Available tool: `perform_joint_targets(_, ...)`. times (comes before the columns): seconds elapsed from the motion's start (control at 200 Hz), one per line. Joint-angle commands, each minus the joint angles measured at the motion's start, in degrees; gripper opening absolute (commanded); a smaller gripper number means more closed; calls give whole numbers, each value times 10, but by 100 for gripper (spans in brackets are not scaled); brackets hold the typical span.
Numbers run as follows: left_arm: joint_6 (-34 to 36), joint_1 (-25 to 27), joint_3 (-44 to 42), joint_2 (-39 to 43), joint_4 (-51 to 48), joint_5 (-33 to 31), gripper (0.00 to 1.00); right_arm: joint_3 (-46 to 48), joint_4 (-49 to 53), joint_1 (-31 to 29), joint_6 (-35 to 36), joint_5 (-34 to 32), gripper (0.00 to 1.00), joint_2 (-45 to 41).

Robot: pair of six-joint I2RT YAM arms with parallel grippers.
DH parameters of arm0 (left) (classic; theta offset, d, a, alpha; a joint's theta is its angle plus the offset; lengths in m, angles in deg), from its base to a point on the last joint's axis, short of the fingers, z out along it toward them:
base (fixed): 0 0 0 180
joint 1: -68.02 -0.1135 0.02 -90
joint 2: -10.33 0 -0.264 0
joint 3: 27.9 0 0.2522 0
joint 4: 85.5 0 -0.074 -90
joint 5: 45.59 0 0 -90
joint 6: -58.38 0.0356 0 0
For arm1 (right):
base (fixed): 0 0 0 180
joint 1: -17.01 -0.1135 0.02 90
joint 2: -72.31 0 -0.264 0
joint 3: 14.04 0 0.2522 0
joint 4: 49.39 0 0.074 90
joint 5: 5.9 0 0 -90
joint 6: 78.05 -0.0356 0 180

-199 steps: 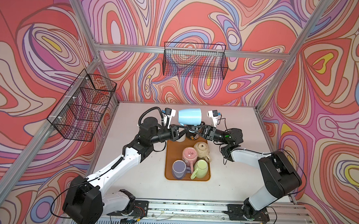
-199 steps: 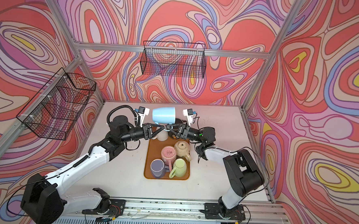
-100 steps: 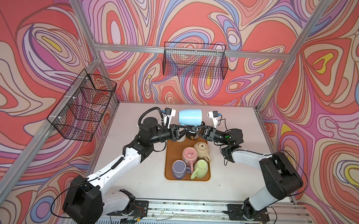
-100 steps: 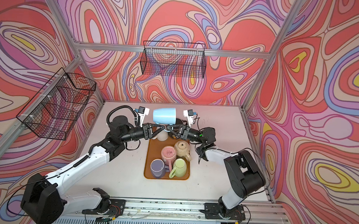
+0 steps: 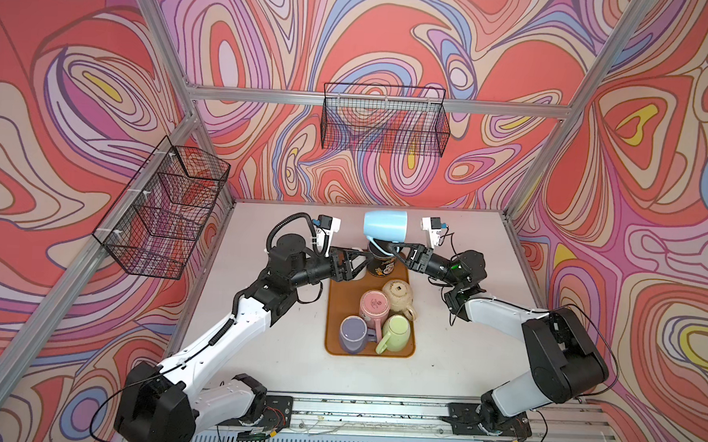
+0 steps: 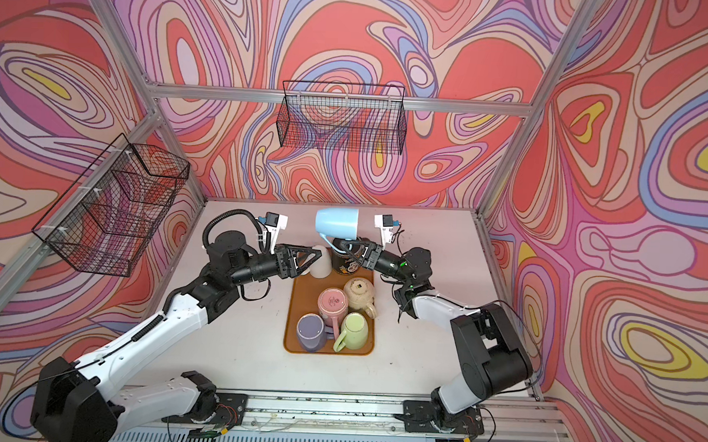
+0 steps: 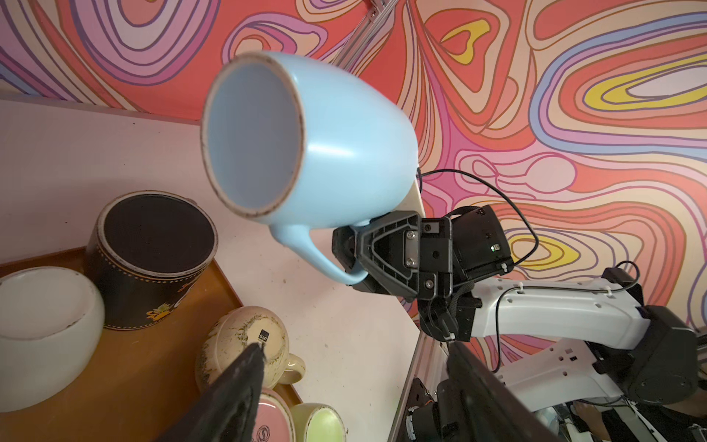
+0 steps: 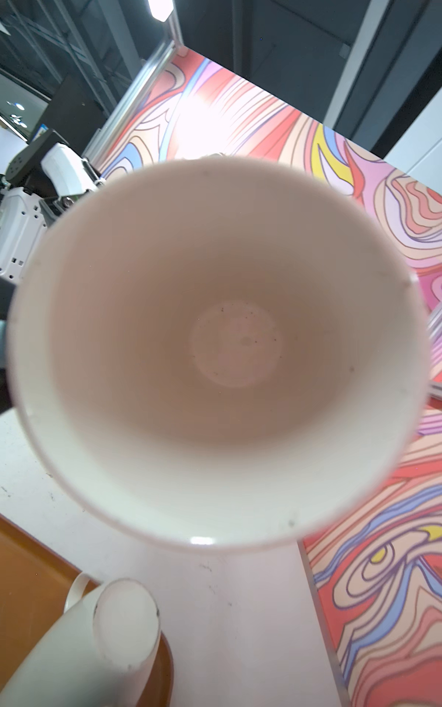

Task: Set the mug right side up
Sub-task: 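Rotate the mug with the right gripper while the left gripper lets go, then carry the light blue mug upright with the right gripper and lower it beside the tray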

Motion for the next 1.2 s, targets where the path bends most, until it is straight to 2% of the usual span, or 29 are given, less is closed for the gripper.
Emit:
perform_joint_targets(0.0,32,-4,3,24,-64,-24,89,2,-30,23,-11,-29,0,-19)
perform_joint_targets(0.115,65,-3,16,46,-142,-46,94,-2,38,54,10,-32,0,-32)
perform_joint_targets(0.21,95,-4,24,70,-202,-78,100,-16,159,76,68,-47,0,-54)
perform_joint_targets(0.381,144,-4,45,98,-316,-156,100,-73,388,100,189,-96,0,-67)
perform_joint_targets(0.666,182,-4,52,129,-416,-264,100,-205,626,125,300,-177,0,-9)
perform_joint_targets(0.987,215,-4,24,178,-446,-285,100,-358,824,151,407,-269,0,85)
perform_joint_targets(1.197,236,-3,11,173,-444,-273,100,-468,942,168,479,-339,0,162)
